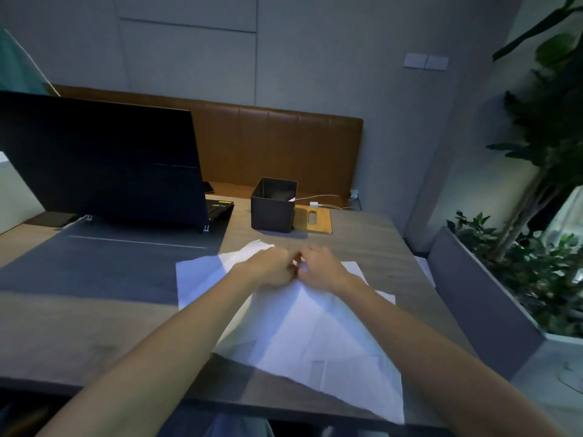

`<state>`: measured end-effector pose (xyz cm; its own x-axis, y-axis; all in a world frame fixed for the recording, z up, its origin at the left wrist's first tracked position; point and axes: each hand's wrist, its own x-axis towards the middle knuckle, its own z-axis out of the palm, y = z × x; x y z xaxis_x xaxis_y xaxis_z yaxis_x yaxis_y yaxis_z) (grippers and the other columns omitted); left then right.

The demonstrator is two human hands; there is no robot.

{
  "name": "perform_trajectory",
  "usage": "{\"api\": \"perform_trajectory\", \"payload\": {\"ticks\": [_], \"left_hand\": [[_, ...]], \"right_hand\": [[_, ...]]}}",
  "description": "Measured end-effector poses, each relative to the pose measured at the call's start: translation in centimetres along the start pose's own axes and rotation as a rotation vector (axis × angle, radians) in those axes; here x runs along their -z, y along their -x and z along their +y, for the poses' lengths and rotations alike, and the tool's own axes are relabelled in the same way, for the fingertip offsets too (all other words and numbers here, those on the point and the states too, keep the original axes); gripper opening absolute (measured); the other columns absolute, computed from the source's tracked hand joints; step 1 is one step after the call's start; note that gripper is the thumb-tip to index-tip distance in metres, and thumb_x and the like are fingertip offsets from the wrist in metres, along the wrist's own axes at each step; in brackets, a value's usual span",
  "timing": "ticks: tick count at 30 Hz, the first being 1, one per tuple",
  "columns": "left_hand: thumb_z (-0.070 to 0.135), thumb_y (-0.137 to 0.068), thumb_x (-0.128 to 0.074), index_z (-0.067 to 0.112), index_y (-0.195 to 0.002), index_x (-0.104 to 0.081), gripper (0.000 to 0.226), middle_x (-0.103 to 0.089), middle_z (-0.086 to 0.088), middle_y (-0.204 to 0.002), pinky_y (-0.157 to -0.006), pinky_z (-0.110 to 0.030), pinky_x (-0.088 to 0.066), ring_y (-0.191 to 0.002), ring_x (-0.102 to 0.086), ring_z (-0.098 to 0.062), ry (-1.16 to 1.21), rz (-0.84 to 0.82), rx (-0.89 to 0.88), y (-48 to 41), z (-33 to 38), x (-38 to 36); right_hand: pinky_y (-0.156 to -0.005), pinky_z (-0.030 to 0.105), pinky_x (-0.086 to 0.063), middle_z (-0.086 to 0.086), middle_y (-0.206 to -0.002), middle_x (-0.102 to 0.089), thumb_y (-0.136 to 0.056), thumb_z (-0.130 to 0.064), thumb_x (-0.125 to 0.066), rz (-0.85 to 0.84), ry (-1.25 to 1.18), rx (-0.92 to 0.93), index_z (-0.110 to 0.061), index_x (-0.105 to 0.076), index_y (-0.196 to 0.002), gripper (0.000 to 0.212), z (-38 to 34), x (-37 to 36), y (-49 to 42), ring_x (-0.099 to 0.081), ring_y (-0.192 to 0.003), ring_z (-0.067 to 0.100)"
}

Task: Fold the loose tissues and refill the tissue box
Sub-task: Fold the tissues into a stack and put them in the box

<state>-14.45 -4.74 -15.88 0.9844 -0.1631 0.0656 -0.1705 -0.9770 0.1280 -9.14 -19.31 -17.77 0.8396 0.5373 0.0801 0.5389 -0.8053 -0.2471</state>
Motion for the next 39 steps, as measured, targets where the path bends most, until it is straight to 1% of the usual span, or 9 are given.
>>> {"api": "perform_trajectory", "payload": {"ticks": [2,4,9,14,17,21,30,33,39], "left_hand": [[0.038,-0.103,-0.04,0.031,-0.14,-0.053,0.04,-0.053,-0.001,-0.143,-0.102,-0.037,-0.037,-0.132,-0.048,-0.027,0.055,-0.051,-0.004,0.9,-0.3,-1.1],[0.05,-0.104,-0.036,0.036,-0.154,-0.035,0.051,-0.029,0.001,-0.162,-0.12,-0.05,-0.019,-0.15,-0.023,-0.026,0.104,-0.175,0.016,1.6,-0.6,-1.9],[0.075,-0.096,-0.021,0.044,-0.16,-0.004,0.073,0.007,0.003,-0.17,-0.121,-0.058,0.007,-0.155,0.011,-0.03,0.019,-0.285,0.104,3.0,-0.2,-2.7],[0.074,-0.095,-0.017,0.042,-0.159,0.003,0.075,0.006,-0.005,-0.17,-0.117,-0.064,0.009,-0.153,0.011,-0.043,0.031,-0.238,0.312,2.8,3.5,-3.7],[0.067,-0.098,-0.021,0.034,-0.16,-0.01,0.07,-0.008,-0.009,-0.167,-0.118,-0.063,-0.002,-0.151,-0.003,-0.045,-0.004,-0.205,0.367,2.3,5.3,-3.3],[0.077,-0.093,-0.024,0.036,-0.157,-0.018,0.077,-0.009,-0.008,-0.167,-0.116,-0.066,0.001,-0.152,0.0,-0.044,-0.03,-0.227,0.27,2.4,4.1,-2.7],[0.083,-0.089,-0.01,0.039,-0.16,0.004,0.084,0.015,-0.01,-0.168,-0.119,-0.061,0.014,-0.152,0.02,-0.039,-0.059,-0.153,0.182,3.7,2.9,-4.9],[0.08,-0.091,-0.008,0.035,-0.16,0.009,0.084,0.013,-0.009,-0.169,-0.12,-0.059,0.012,-0.153,0.018,-0.034,-0.08,-0.155,0.138,3.2,3.0,-4.8],[0.078,-0.092,-0.01,0.029,-0.161,0.005,0.086,0.012,-0.012,-0.169,-0.123,-0.054,0.004,-0.155,0.012,-0.033,-0.05,-0.181,0.136,4.3,-0.1,-4.3]], "right_hand": [[-0.108,0.039,-0.037,0.007,-0.142,-0.053,-0.102,-0.029,-0.048,0.025,0.007,0.021,-0.015,-0.054,-0.136,0.038,0.3,-0.3,1.0,-0.044,-0.129,0.028],[-0.11,0.037,-0.036,0.005,-0.146,-0.051,-0.104,-0.029,-0.048,0.033,-0.003,0.033,-0.016,-0.053,-0.14,0.039,0.7,-0.4,1.8,-0.043,-0.133,0.026],[-0.112,0.033,-0.036,0.004,-0.145,-0.053,-0.106,-0.025,-0.044,0.031,0.083,0.08,-0.016,-0.054,-0.139,0.036,1.9,0.1,2.9,-0.045,-0.133,0.021],[-0.109,0.031,-0.038,0.001,-0.14,-0.059,-0.106,-0.027,-0.042,0.102,0.093,0.134,-0.019,-0.06,-0.133,0.034,0.7,0.3,4.0,-0.051,-0.128,0.02],[-0.109,0.031,-0.037,0.003,-0.139,-0.06,-0.109,-0.029,-0.034,0.047,0.013,0.097,-0.018,-0.06,-0.133,0.037,1.5,-0.1,4.8,-0.053,-0.126,0.02],[-0.119,0.029,-0.024,-0.003,-0.155,-0.045,-0.109,-0.036,-0.032,-0.011,0.011,0.062,-0.022,-0.046,-0.149,0.044,4.5,0.3,5.7,-0.039,-0.142,0.014],[-0.12,0.027,-0.014,-0.005,-0.162,-0.033,-0.11,-0.033,-0.032,-0.034,0.008,0.066,-0.023,-0.036,-0.155,0.046,4.1,0.5,5.5,-0.027,-0.149,0.014],[-0.123,0.031,-0.011,-0.001,-0.164,-0.029,-0.11,-0.036,-0.027,-0.038,-0.091,0.079,-0.021,-0.032,-0.157,0.049,2.5,-0.8,5.6,-0.023,-0.151,0.015],[-0.125,0.036,-0.001,-0.001,-0.169,-0.006,-0.108,-0.049,-0.02,-0.122,0.04,0.003,-0.02,-0.013,-0.161,0.062,4.7,-0.7,5.7,-0.003,-0.156,0.017]]}}
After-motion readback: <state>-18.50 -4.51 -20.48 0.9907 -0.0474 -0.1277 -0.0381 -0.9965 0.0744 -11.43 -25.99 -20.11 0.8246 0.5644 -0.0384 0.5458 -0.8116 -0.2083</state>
